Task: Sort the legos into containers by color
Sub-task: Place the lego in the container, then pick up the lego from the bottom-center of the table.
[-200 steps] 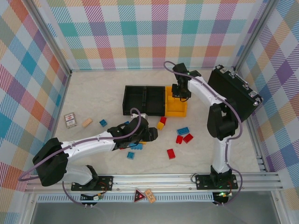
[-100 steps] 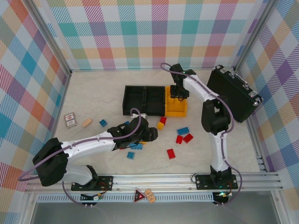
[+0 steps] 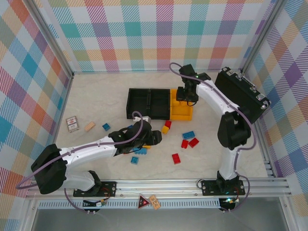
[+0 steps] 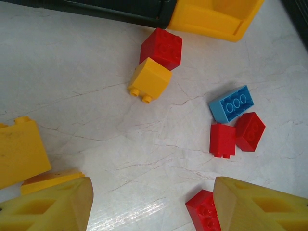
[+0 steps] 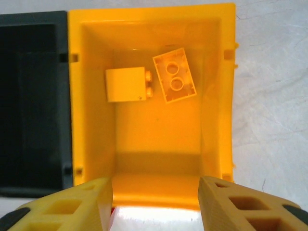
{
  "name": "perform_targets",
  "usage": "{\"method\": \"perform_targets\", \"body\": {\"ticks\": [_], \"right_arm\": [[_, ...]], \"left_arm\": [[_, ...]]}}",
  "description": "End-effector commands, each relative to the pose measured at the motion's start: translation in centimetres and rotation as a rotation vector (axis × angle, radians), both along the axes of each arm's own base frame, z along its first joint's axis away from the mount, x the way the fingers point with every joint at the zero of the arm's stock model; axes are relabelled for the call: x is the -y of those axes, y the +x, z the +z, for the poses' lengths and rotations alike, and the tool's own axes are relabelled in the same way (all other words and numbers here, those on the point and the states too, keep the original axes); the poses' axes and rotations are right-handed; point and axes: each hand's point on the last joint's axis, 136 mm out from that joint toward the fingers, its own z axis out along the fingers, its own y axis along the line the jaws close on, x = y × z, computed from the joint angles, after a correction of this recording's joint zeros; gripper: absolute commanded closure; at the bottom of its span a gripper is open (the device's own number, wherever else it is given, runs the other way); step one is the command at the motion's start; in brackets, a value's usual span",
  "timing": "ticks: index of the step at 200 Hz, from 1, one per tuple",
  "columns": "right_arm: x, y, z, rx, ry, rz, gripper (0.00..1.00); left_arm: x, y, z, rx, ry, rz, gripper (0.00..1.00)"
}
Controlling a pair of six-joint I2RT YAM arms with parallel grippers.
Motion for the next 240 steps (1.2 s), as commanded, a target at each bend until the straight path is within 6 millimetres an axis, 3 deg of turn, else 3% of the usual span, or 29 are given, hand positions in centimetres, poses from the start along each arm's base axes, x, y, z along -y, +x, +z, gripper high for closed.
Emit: {"method": "perform_targets", "body": {"ticks": [1, 30, 77, 117, 163, 209, 240], "right_arm": [[-0.1, -2.0, 1.4, 0.025, 0.051, 0.003, 0.49], [0.9, -5.2, 1.5, 0.018, 0.079, -0.007, 0.45], [1.9, -11.0, -0.1, -0.056, 0.126, -0.012, 0.44], [-0.3, -16.6, -2.9, -0.176, 0.166, 0.081, 0.44], [-3.5, -21.9, -5.8, -0.262, 0.16, 0.224, 0.43], [-4.6, -25.1, -9.5, -0.365, 0.107, 0.261, 0.43], [-4.9, -26.4, -11.6, -0.427, 0.06, 0.276, 0.44]], "left_arm": [[-0.9, -0.8, -0.8, -0.017, 0.028, 0.012, 0.33], [-1.2, -1.0, -0.9, -0.022, 0.033, 0.011, 0.33], [-1.6, -1.5, -1.7, -0.036, 0.046, 0.004, 0.33], [-1.6, -2.9, -2.5, -0.079, 0.017, -0.029, 0.33], [-3.7, -4.9, -3.3, -0.121, 0.013, -0.015, 0.34], [-5.1, -6.6, -3.4, -0.137, 0.002, -0.015, 0.34], [-5.5, -7.2, -4.6, -0.164, 0.031, -0.01, 0.34]]}}
